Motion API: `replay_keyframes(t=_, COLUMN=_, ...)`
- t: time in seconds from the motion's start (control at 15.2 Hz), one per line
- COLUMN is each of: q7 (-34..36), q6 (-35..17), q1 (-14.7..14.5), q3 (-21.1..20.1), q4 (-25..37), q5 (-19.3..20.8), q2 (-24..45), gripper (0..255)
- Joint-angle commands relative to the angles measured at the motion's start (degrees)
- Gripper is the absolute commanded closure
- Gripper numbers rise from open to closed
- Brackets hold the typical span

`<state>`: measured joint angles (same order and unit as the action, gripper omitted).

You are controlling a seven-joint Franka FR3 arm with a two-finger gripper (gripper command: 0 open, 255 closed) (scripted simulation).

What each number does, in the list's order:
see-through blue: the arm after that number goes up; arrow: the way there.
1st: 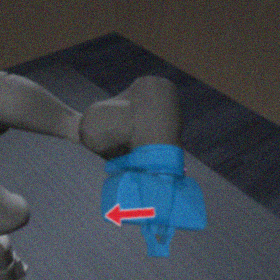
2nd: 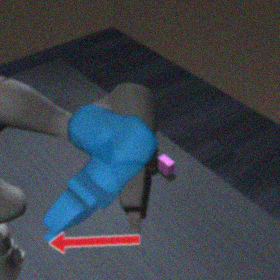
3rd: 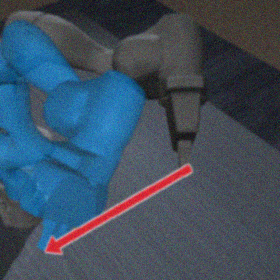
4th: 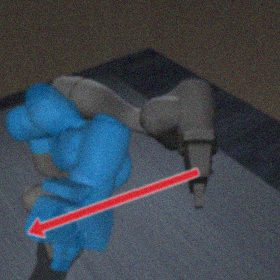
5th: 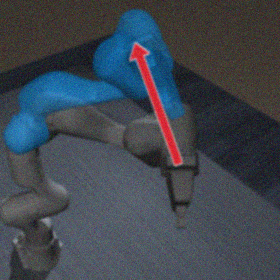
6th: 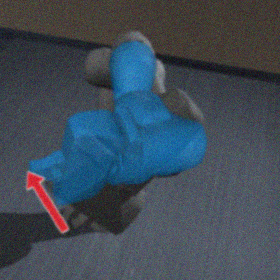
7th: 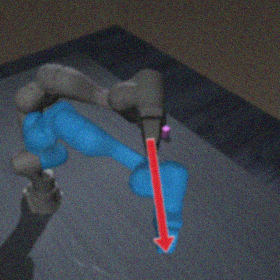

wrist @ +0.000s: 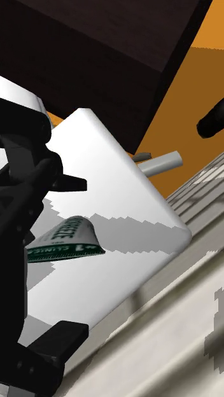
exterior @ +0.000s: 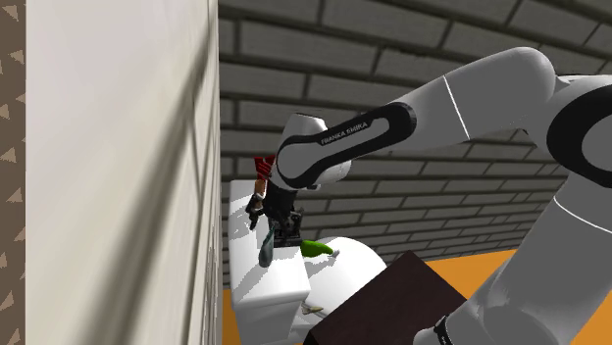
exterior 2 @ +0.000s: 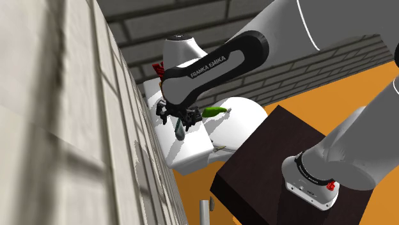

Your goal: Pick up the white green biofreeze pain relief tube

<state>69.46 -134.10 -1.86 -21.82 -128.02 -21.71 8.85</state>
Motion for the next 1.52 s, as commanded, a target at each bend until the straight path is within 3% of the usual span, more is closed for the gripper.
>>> replay_keyframes(t=0.0, q7=-0.16, q6=-1.44, q1=-0.10, q3=0.04, q4=-0.21, q5=0.05, q2=1.22, gripper=0)
replay_keyframes(t=0.33, q7=-0.68, q6=-3.99, q1=-0.32, q3=0.09, q4=-0.69, q5=0.16, q2=3.38, gripper=0)
replay_keyframes(t=0.4, q7=-0.70, q6=-4.02, q1=-0.32, q3=0.10, q4=-0.68, q5=0.17, q2=3.43, gripper=255)
replay_keyframes(t=0.99, q7=-0.68, q6=-3.99, q1=-0.32, q3=0.09, q4=-0.69, q5=0.16, q2=3.38, gripper=255)
replay_keyframes(t=1.45, q7=0.35, q6=1.03, q1=0.11, q3=0.03, q4=0.39, q5=-0.03, q2=-0.74, gripper=255)
